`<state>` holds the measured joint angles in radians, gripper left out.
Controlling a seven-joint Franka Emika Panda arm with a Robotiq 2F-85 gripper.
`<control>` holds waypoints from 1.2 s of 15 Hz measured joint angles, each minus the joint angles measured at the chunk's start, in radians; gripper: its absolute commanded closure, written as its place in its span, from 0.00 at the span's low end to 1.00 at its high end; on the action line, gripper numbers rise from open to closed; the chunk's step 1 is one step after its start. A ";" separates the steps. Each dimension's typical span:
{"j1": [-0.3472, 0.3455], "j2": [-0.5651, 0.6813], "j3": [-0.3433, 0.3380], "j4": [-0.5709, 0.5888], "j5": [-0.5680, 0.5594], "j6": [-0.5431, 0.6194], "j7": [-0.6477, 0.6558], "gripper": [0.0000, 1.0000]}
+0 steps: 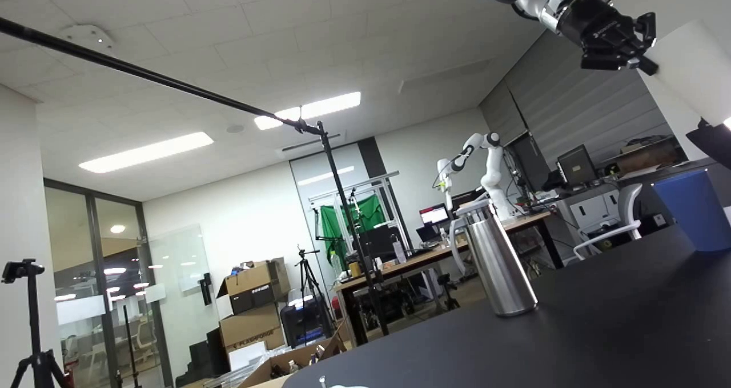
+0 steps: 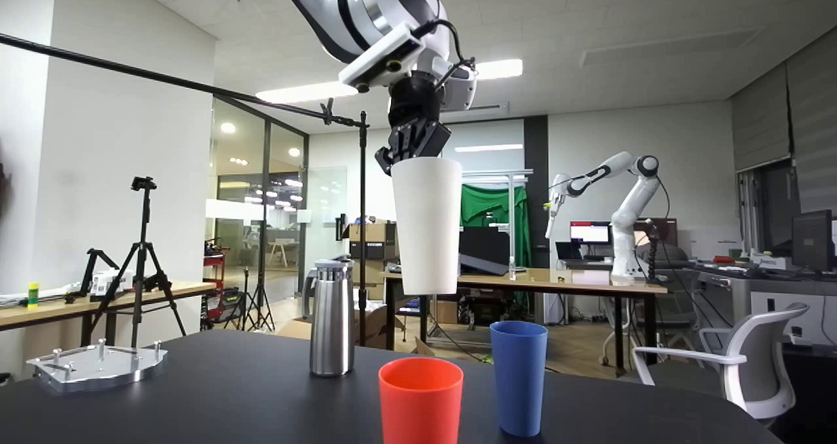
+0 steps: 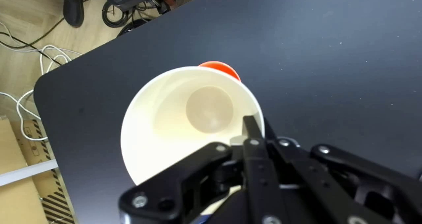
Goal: Put the white cup into the orange cup then the blue cup into the white cup
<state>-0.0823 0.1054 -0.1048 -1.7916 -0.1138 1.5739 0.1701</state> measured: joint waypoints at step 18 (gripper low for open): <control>-0.022 -0.088 -0.009 -0.291 0.015 0.262 0.000 0.99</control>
<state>-0.1039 0.0172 -0.1142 -2.0822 -0.0985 1.8355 0.1699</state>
